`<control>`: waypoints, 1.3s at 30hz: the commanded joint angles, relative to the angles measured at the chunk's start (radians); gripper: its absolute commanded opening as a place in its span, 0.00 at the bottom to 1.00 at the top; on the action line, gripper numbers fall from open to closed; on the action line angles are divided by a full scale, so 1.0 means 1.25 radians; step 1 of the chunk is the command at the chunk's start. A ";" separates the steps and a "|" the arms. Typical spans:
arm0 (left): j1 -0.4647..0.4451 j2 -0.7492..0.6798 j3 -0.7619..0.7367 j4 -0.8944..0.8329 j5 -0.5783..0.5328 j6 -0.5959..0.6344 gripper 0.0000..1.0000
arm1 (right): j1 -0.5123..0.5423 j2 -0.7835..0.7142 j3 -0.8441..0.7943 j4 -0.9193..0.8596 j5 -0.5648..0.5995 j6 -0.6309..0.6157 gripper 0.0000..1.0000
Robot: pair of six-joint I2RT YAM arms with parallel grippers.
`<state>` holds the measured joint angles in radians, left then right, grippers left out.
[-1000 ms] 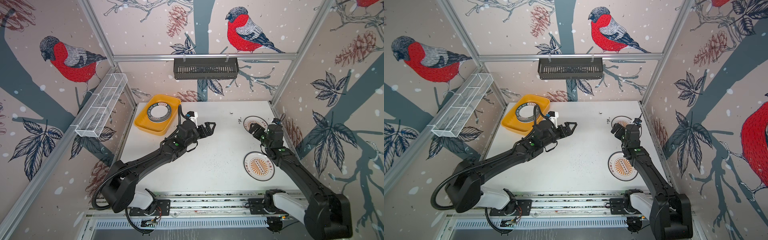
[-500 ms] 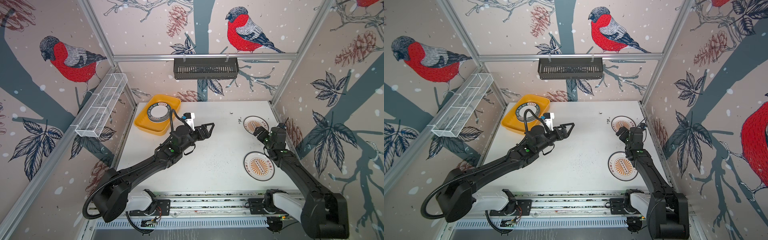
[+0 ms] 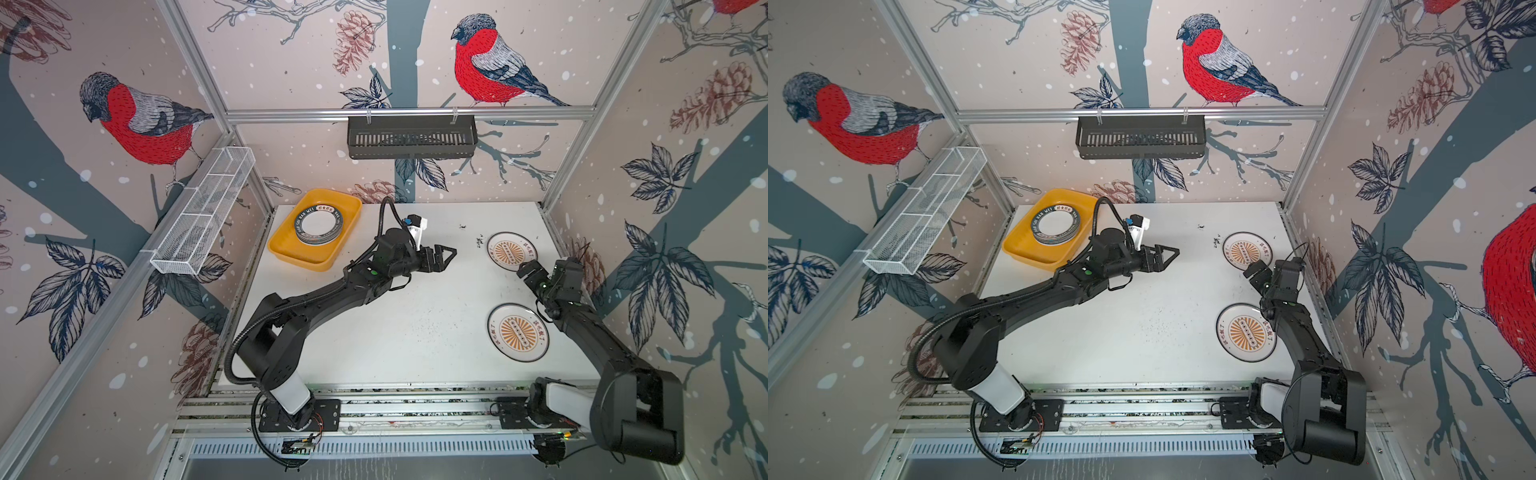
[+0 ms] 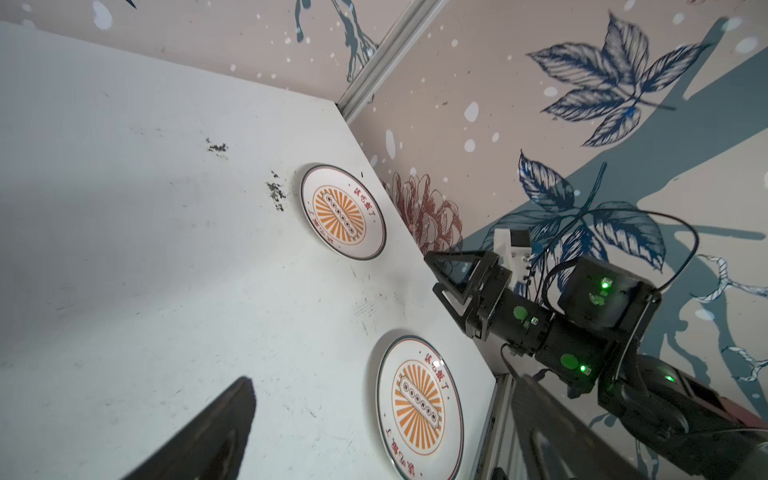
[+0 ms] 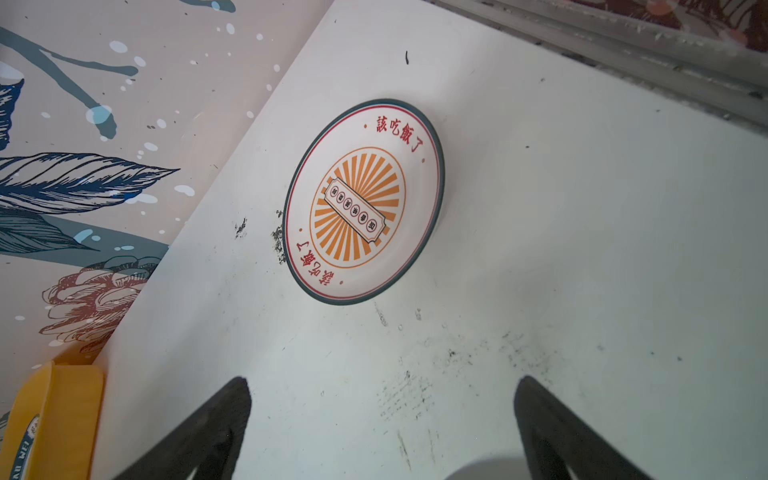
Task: Place the plates into the plastic bin on the countertop
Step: 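Swing the left gripper toward the sunburst plates while the right approaches the farther one, then grip the edge of the farther orange-sunburst plate with the right gripper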
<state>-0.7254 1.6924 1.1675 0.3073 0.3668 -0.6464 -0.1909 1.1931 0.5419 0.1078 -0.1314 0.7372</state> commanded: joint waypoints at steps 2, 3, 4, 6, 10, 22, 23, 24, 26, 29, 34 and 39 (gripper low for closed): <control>-0.003 0.081 0.032 0.009 0.070 0.033 0.96 | -0.025 0.030 -0.004 0.072 -0.087 0.017 1.00; -0.004 0.101 0.042 0.015 0.079 0.030 0.96 | -0.029 0.040 -0.003 0.079 -0.096 0.018 1.00; -0.004 0.123 0.054 0.024 0.092 0.030 0.96 | -0.035 0.044 0.001 0.086 -0.104 0.018 1.00; -0.009 0.159 0.084 0.020 0.106 0.036 0.96 | -0.045 0.089 0.008 0.104 -0.132 0.019 1.00; -0.033 0.203 0.141 -0.041 0.084 0.098 0.96 | -0.070 0.151 0.019 0.153 -0.200 0.040 1.00; -0.066 0.231 0.152 -0.046 0.088 0.135 0.92 | -0.098 0.314 0.051 0.286 -0.288 0.132 0.98; -0.066 0.229 0.150 -0.046 0.085 0.135 0.92 | -0.099 0.328 0.052 0.296 -0.293 0.138 0.97; -0.066 0.228 0.151 -0.045 0.082 0.135 0.92 | -0.099 0.336 0.054 0.305 -0.296 0.141 0.96; -0.066 0.228 0.151 -0.047 0.082 0.138 0.92 | -0.099 0.355 0.062 0.310 -0.299 0.148 0.93; -0.066 0.229 0.150 -0.044 0.078 0.135 0.92 | -0.099 0.377 0.074 0.309 -0.299 0.154 0.92; -0.066 0.235 0.146 -0.024 0.084 0.120 0.93 | -0.099 0.413 0.085 0.309 -0.291 0.169 0.86; -0.067 0.238 0.148 -0.023 0.082 0.117 0.93 | -0.097 0.452 0.093 0.333 -0.293 0.198 0.74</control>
<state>-0.8085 1.9892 1.3495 0.2451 0.4671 -0.4984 -0.3141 1.7397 0.6544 0.5163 -0.5022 0.9478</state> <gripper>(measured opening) 0.932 0.759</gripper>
